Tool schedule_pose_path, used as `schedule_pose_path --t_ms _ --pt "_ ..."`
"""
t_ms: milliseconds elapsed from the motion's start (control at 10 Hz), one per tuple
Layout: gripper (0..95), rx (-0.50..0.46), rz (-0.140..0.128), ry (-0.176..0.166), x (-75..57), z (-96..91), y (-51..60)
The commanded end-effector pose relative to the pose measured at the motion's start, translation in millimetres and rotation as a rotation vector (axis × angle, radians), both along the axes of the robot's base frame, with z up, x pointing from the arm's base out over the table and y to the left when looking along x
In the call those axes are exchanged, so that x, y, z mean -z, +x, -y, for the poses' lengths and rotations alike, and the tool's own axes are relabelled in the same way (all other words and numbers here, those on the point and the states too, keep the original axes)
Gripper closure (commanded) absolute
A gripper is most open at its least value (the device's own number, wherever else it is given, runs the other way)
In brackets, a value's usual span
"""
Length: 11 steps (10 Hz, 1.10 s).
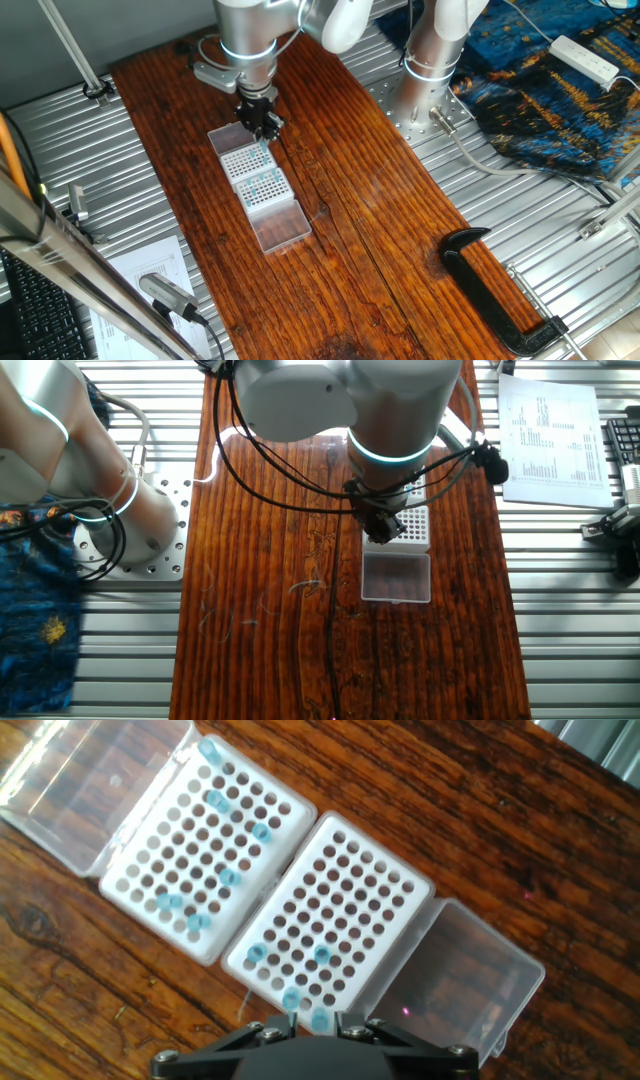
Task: Transfer all medium pipette tips from one holder to another
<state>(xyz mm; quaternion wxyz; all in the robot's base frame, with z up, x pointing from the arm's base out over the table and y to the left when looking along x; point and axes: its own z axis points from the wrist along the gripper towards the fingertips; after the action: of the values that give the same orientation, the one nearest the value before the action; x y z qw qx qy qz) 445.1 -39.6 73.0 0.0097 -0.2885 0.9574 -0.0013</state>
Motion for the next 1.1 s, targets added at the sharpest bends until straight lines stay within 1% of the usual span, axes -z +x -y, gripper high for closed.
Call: schedule_pose_path --t_ms 100,200,600,800,1000,1100 --pt "76.0 0.005 0.006 -0.003 -0.2 0.5 -0.1" --pt "95.0 0.006 0.008 -0.003 -0.3 0.5 0.0" --pt "95.0 0.008 0.014 0.001 -1.1 0.8 0.1" --pt "95.0 -0.006 0.009 0.004 -12.2 1.5 2.4" --pt "95.0 -0.025 0.006 0.006 -31.4 1.5 7.6" --pt "95.0 -0.034 0.001 0.005 -43.1 0.6 10.7"
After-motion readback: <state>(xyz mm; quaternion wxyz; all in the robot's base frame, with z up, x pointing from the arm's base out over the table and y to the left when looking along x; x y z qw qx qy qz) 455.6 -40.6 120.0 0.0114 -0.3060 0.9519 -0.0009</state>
